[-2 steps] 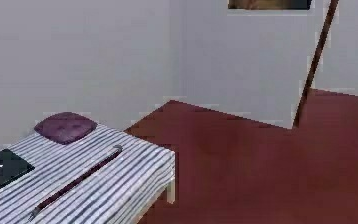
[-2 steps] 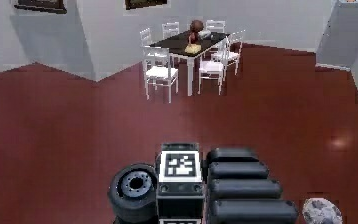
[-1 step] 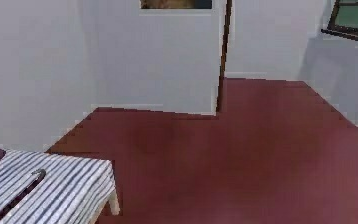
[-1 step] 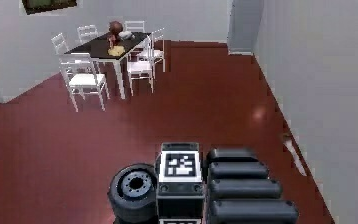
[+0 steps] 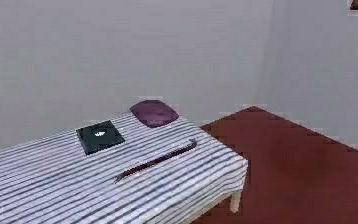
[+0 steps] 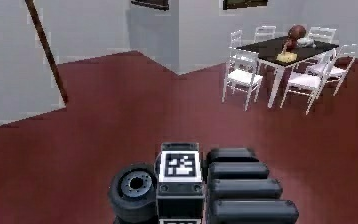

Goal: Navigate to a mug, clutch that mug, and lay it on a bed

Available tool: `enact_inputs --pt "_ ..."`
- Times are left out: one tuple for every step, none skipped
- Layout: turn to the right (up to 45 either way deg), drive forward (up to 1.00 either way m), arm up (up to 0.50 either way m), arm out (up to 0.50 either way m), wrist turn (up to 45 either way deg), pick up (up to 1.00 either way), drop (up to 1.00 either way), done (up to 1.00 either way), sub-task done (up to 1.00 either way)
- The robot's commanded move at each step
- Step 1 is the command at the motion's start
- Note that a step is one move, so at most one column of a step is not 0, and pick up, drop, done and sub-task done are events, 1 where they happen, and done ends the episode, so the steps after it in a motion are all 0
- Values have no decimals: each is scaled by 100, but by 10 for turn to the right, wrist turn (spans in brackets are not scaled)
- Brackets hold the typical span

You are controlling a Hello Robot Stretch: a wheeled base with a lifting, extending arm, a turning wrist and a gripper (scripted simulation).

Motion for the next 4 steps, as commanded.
enact_inputs --pt "-450 0 0 0 0 0 0 0 0" --pt "-450 0 0 0 0 0 0 0 0" --pt "-210 0 0 0 0 0 0 0 0" --pt "450 0 0 0 0 0 0 0 0"
